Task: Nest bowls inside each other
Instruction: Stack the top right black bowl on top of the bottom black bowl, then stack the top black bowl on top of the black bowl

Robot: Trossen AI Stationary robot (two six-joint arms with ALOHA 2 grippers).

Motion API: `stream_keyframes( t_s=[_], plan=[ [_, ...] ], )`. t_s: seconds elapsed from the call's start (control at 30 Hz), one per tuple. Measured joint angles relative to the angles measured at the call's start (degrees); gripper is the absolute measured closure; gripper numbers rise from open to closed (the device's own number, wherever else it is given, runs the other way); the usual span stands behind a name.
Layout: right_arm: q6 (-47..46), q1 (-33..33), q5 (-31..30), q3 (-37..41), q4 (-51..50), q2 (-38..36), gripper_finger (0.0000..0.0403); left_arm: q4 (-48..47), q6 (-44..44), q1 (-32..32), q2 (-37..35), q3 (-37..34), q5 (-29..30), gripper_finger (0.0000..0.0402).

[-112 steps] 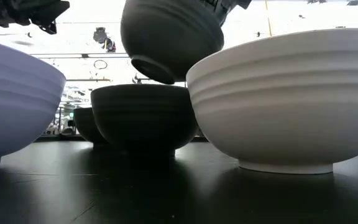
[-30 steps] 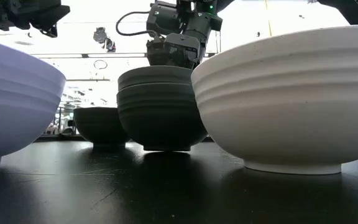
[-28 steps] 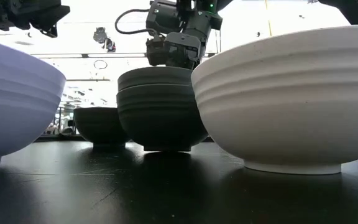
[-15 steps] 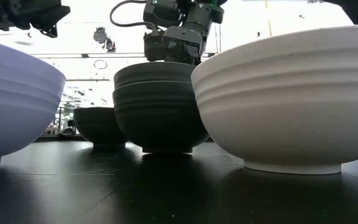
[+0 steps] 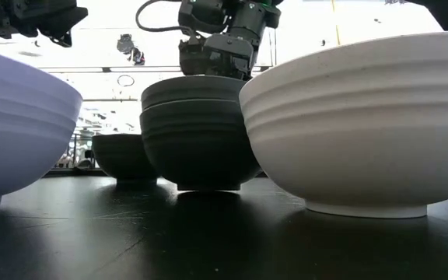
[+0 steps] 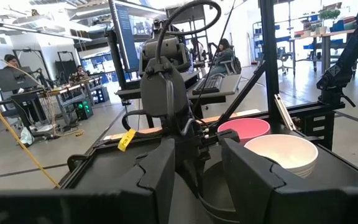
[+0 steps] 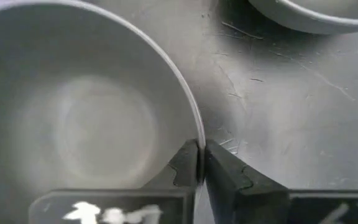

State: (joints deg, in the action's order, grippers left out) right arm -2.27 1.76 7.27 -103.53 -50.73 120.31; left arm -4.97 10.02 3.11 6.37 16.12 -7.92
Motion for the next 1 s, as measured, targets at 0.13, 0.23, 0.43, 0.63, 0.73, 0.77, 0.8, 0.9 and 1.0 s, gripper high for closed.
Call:
stream_keyframes(
  t_s=[0.13,0.23,0.43,0.63,0.73,0.77,0.8,0.9,1.0],
  plan=[
    [0.0,0.0,0.2,0.1,0.8,-0.2,0.0346,0.0,0.0,0.0,0.0,0.0,0.0,0.0266],
    [-1.4,-0.1,0.3,0.1,1.8,-0.8,0.0313,0.0,0.0,0.0,0.0,0.0,0.0,0.0266],
    [-1.9,-0.7,0.3,0.1,2.0,-0.7,0.0274,0.0,0.0,0.0,0.0,0.0,0.0,0.0266],
    [-2.0,-0.9,0.4,0.1,1.5,-1.8,0.0269,0.0,0.0,0.0,0.0,0.0,0.0,0.0266],
    [-1.8,-0.9,0.4,0.1,1.9,-4.2,0.0269,0.0,0.0,0.0,0.0,0.0,0.0,0.0266],
    [-1.7,-0.9,0.4,0.1,2.0,-5.2,0.0269,0.0,0.0,0.0,0.0,0.0,0.0,0.0266],
    [-1.5,-0.9,0.5,0.1,2.6,-6.1,0.0269,0.0,0.0,0.0,0.0,0.0,0.0,0.0266],
    [-0.4,-1.2,0.6,0.1,4.9,-9.5,0.0268,0.0,0.0,0.0,0.0,0.0,0.0,0.0266],
    [0.8,-1.9,3.2,1.7,11.0,-13.4,0.0268,0.0,-0.1,0.0,0.0,0.0,-0.1,0.0266]
  ],
)
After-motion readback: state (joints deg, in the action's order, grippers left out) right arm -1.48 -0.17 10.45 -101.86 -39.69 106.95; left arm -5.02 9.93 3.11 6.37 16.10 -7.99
